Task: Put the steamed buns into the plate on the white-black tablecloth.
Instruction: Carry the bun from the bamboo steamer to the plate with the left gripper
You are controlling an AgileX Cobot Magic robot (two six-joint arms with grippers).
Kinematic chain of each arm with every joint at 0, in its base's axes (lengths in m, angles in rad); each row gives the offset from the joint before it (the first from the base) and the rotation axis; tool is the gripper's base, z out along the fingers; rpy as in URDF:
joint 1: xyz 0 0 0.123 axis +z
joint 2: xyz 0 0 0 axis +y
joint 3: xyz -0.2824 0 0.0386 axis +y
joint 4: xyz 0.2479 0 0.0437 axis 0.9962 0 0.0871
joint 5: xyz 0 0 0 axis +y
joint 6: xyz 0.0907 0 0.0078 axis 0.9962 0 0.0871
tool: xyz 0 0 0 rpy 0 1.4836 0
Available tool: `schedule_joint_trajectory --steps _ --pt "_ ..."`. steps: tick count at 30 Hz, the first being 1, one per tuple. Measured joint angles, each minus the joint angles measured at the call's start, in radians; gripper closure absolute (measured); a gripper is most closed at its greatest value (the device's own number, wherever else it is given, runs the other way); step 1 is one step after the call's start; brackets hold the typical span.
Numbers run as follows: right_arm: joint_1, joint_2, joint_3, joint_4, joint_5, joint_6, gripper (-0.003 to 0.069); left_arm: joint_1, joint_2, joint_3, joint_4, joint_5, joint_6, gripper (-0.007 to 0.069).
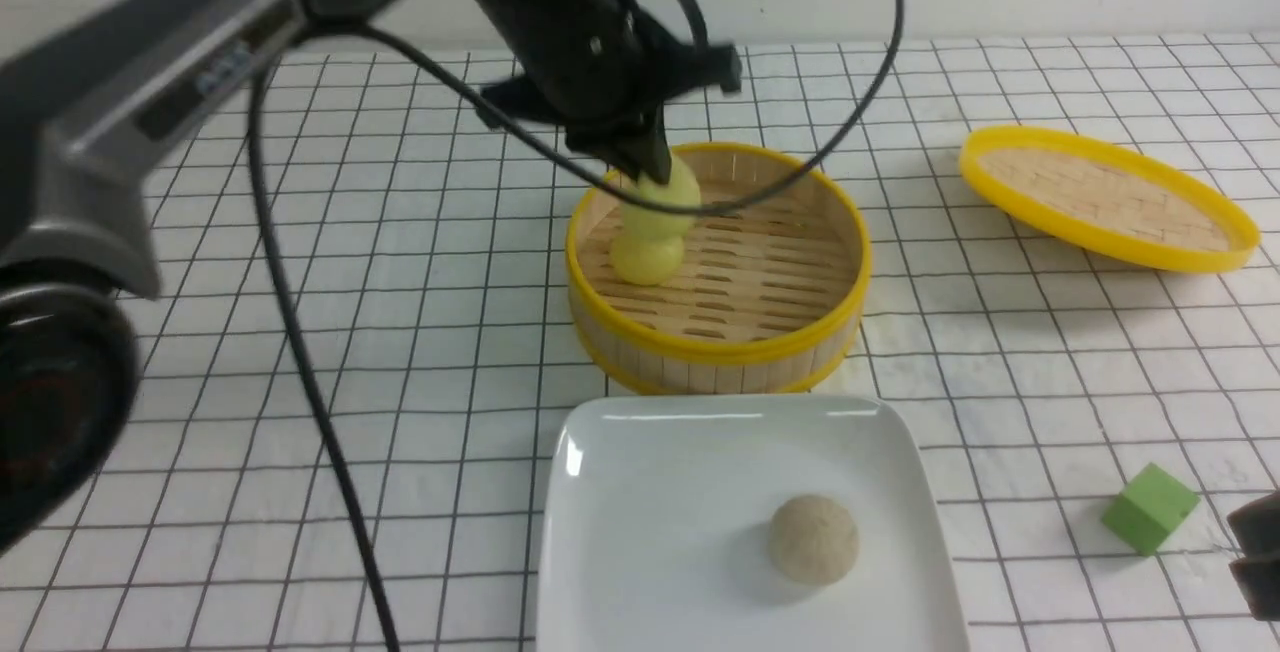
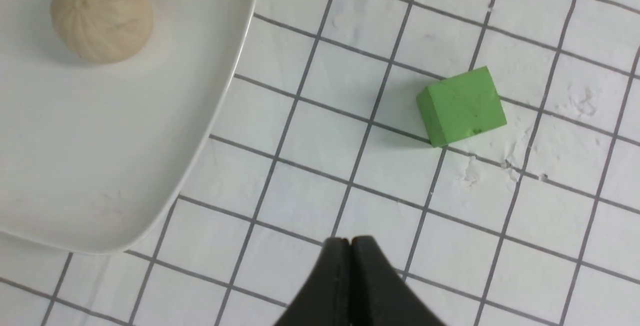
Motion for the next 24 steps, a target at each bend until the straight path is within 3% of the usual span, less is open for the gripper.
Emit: schedule_joint_trajectory --steps 6,11,15,18,24 --pt "0.0 -0.003 0.0 0.0 0.002 0.0 0.0648 -0.053 -0.188 0.224 0.039 0.026 0.006 0.0606" --pt "0.0 -0.003 0.0 0.0 0.002 0.0 0.0642 -0.185 -0.159 0.5 0.028 -0.022 0.01 0.0604" --pt "0.0 -0.003 0.0 0.0 0.003 0.0 0.0639 -0.222 -0.107 0.564 0.023 -0.1 -0.013 0.0592" --pt "0.0 -0.003 0.0 0.0 0.004 0.0 0.0636 -0.223 -0.063 0.569 0.046 -0.15 -0.03 0.0566" --pt "0.0 -0.003 0.0 0.0 0.004 0.0 0.0636 -0.221 -0.01 0.554 0.078 -0.173 -0.073 0.0408"
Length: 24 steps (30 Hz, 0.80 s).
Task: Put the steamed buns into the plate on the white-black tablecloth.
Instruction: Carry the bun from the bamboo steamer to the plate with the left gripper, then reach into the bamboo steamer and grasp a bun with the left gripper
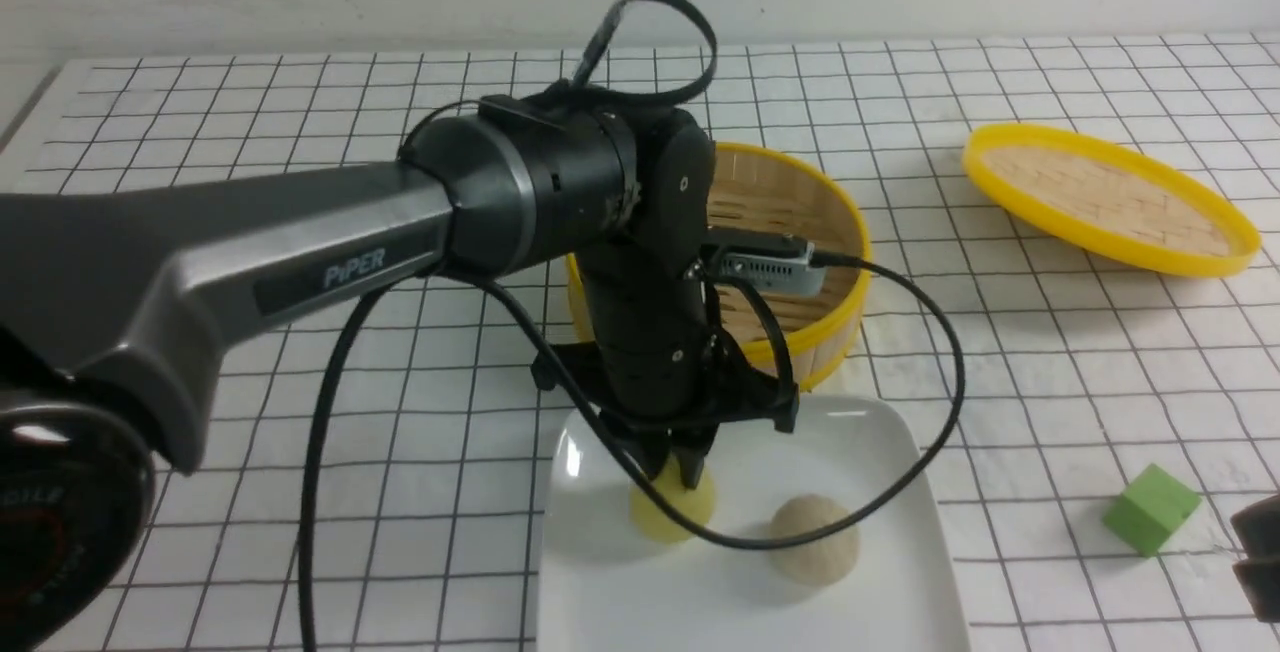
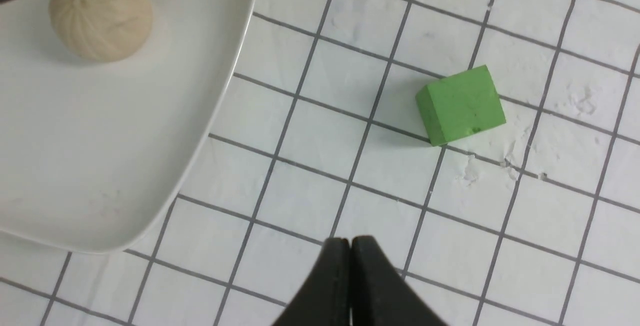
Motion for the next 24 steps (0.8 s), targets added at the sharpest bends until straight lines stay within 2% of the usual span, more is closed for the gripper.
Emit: schedule_joint_trajectory --steps 3,4,6,7,9,14,21,24 --pt "0.0 0.0 0.0 0.0 0.0 0.0 0.0636 0.0 -0.001 -0.041 0.01 0.016 -0.012 0.0319" --pt "0.0 0.0 0.0 0.0 0.0 0.0 0.0636 0.0 -0.002 -0.069 0.024 0.032 -0.014 0.0255" --pt "0.0 0.0 0.0 0.0 0.0 0.0 0.0636 0.0 -0.002 -0.089 0.036 0.044 -0.016 0.0223" --pt "0.0 0.0 0.0 0.0 0.0 0.0 0.0635 0.0 -0.002 -0.14 0.069 0.065 -0.021 0.0178" --pt "0.0 0.0 0.0 0.0 0.0 0.0 0.0633 0.001 -0.001 -0.201 0.115 0.078 -0.045 0.0153" --pt "0.0 0.0 0.0 0.0 0.0 0.0 0.0633 0.047 0.034 -0.386 0.142 0.112 -0.09 0.016" --pt "0.0 0.0 0.0 0.0 0.0 0.0 0.0625 0.171 0.255 -0.664 0.116 0.133 -0.087 0.0239" --pt "0.0 0.0 0.0 0.0 0.0 0.0 0.0623 0.179 0.313 -0.703 0.118 0.133 -0.087 0.0256"
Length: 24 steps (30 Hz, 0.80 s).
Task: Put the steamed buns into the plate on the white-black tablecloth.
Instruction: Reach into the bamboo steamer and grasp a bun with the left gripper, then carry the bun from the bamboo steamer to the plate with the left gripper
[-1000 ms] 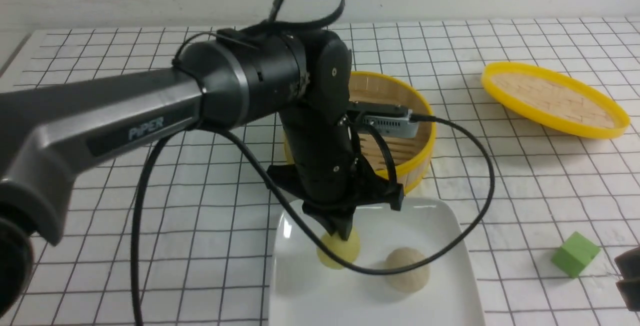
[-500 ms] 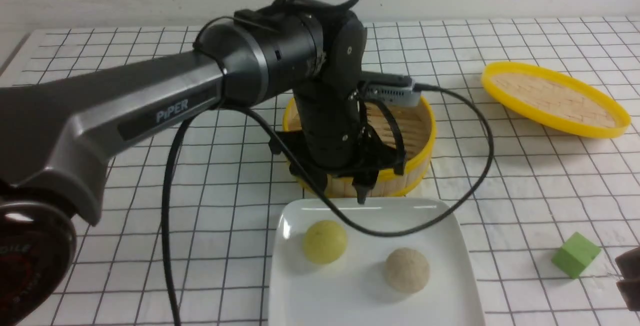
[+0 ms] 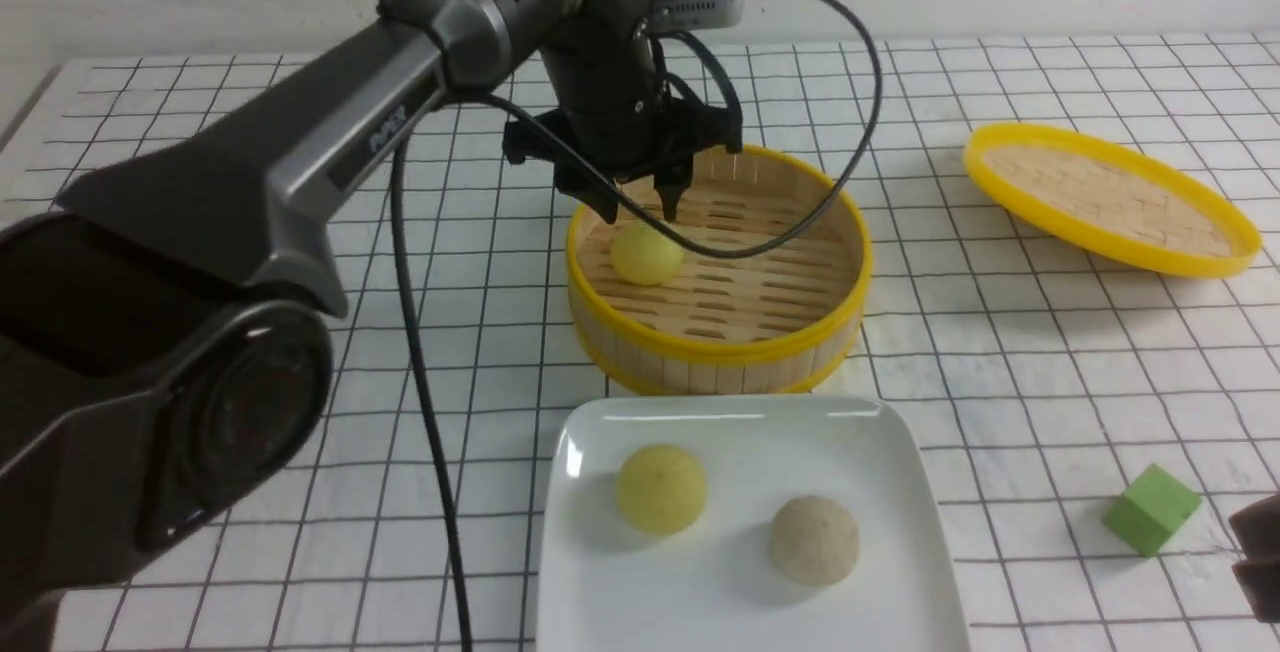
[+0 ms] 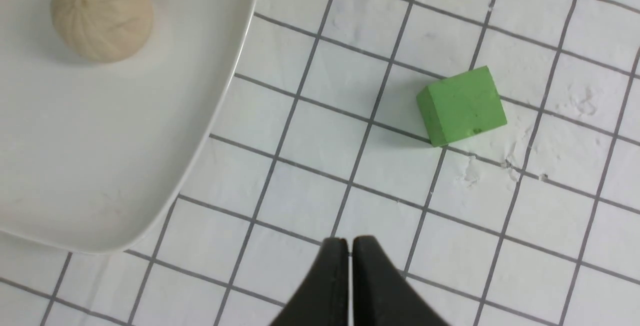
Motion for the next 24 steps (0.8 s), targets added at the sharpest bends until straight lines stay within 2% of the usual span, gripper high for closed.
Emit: schedule_joint_trajectory --steps 8,10,12,13,19,21,24 --pt "0.0 0.0 0.0 0.0 -0.004 0.0 0.0617 -0.002 0.106 -0.036 0.021 -0.014 -0.021 0.0352" --pt "0.0 0.0 0.0 0.0 -0.006 0.0 0.0613 -0.006 0.106 -0.043 0.034 -0.003 -0.028 0.0438" --pt "0.0 0.0 0.0 0.0 -0.006 0.0 0.0612 -0.021 0.097 -0.061 0.059 0.026 -0.018 0.0555" --pt "0.0 0.0 0.0 0.0 -0.007 0.0 0.0612 -0.031 0.091 -0.075 0.071 0.041 -0.009 0.0579" --pt "0.0 0.0 0.0 0.0 -0.008 0.0 0.061 -0.099 -0.024 -0.147 0.135 0.071 0.071 0.0603" --pt "0.0 0.0 0.0 0.0 -0.007 0.0 0.0607 -0.113 -0.104 -0.152 0.128 0.071 0.094 0.0603" --pt "0.0 0.0 0.0 0.0 -0.004 0.0 0.0602 -0.113 -0.264 -0.081 0.052 0.071 0.131 0.0602"
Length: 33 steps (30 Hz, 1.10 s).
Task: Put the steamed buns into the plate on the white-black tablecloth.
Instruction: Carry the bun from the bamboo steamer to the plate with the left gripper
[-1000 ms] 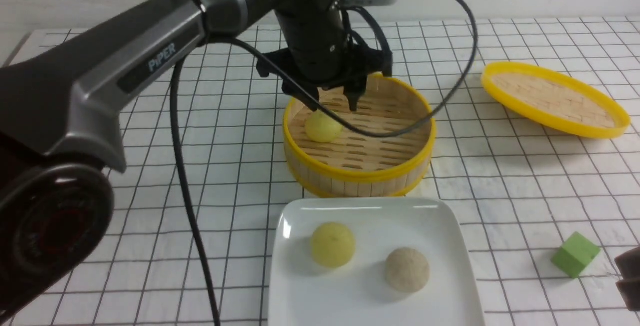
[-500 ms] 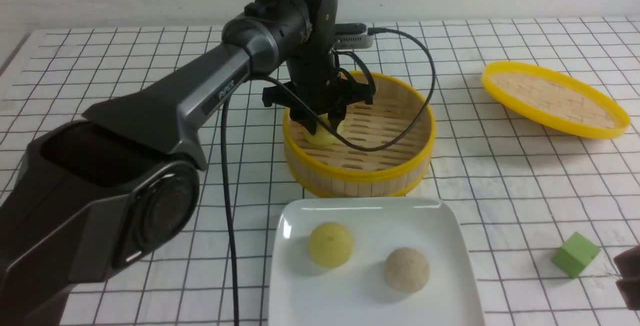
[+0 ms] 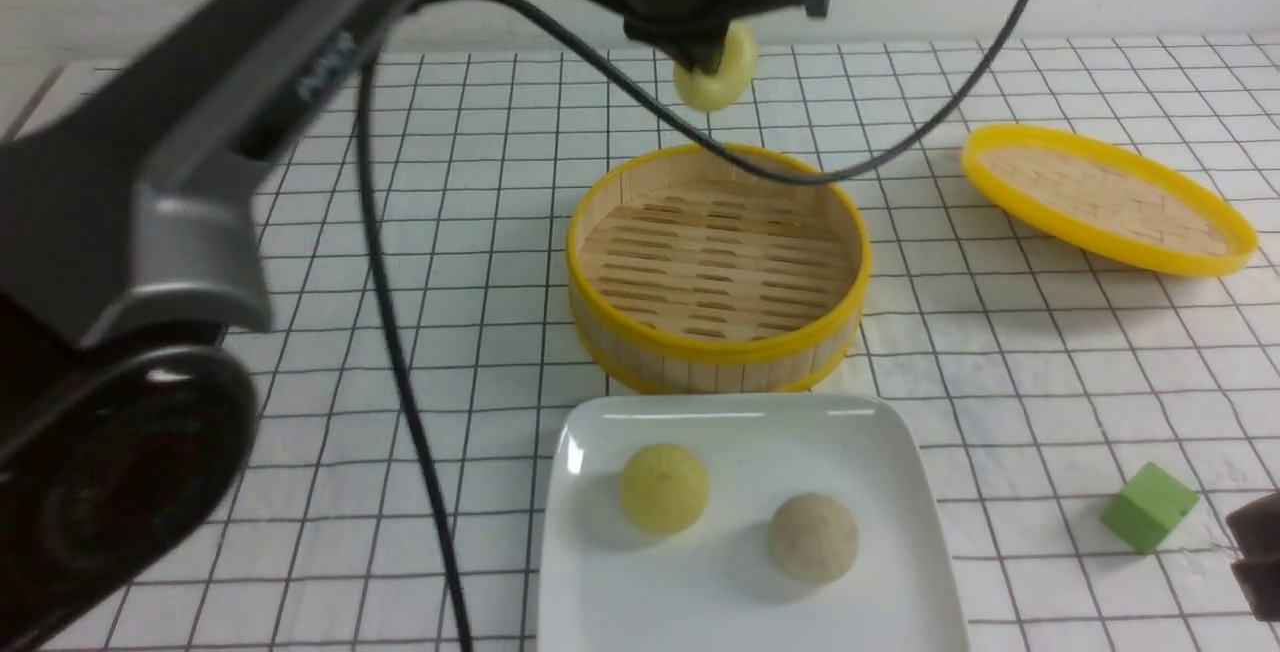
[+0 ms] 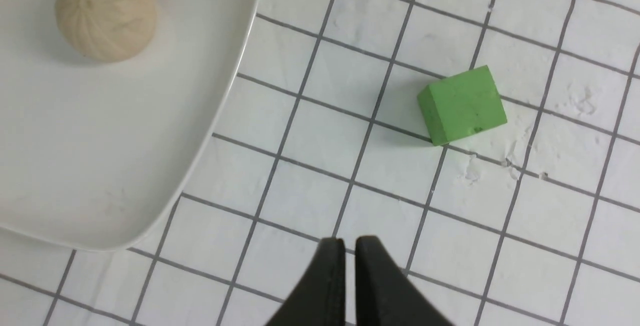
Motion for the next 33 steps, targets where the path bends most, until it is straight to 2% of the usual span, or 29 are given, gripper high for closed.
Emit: schedule_joint_trajectory --steps 1,5,10,11,14,18,21,22,23,25,26,28,29,31,33 --pt "0.0 0.0 0.0 0.0 0.001 0.0 0.0601 0.0 -0.02 0.02 -0.01 0.0 0.002 0.0602" --pt "0.0 0.0 0.0 -0.001 0.001 -0.002 0.0597 -0.021 -0.239 0.369 -0.137 0.0 0.012 0.06" --pt "0.0 0.0 0.0 -0.001 0.001 -0.003 0.0591 -0.124 -0.342 0.788 -0.164 -0.011 0.007 0.0594" --pt "0.0 0.0 0.0 -0.001 0.001 -0.003 0.0591 -0.132 -0.343 0.818 -0.165 -0.015 0.005 0.0594" --pt "0.0 0.0 0.0 -0.001 0.001 -0.003 0.0586 -0.181 -0.327 1.03 -0.169 -0.157 -0.045 0.0584" --pt "0.0 -0.001 0.0 -0.001 0.005 -0.004 0.0583 -0.193 -0.299 1.146 -0.162 -0.32 -0.095 0.0538" --pt "0.0 -0.014 0.0 -0.001 0.025 -0.004 0.058 -0.193 -0.284 1.164 -0.159 -0.364 -0.106 0.0493" --pt "0.0 -0.04 -0.005 -0.001 0.05 -0.006 0.0579 -0.193 -0.276 1.167 -0.158 -0.388 -0.108 0.0445" --pt "0.0 -0.044 -0.005 -0.001 0.05 -0.006 0.0579 -0.193 -0.276 1.167 -0.158 -0.392 -0.109 0.0432" --pt "0.0 -0.115 -0.022 -0.001 0.111 -0.007 0.0579 -0.193 -0.273 1.167 -0.16 -0.406 -0.109 0.035" --pt "0.0 -0.122 -0.023 -0.001 0.123 -0.007 0.0579 -0.193 -0.273 1.167 -0.159 -0.406 -0.109 0.0343" --pt "0.0 -0.257 -0.045 -0.002 0.221 -0.009 0.0585 -0.193 -0.273 1.158 -0.158 -0.398 -0.11 0.0259" --pt "0.0 -0.257 -0.045 -0.002 0.228 -0.01 0.0585 -0.193 -0.273 1.155 -0.158 -0.396 -0.11 0.0254" --pt "0.0 -0.412 -0.051 -0.004 0.3 -0.01 0.0627 -0.193 -0.278 1.113 -0.148 -0.359 -0.112 0.02" --pt "0.0 -0.481 -0.051 -0.004 0.312 -0.002 0.0654 -0.193 -0.286 1.087 -0.141 -0.333 -0.112 0.0187"
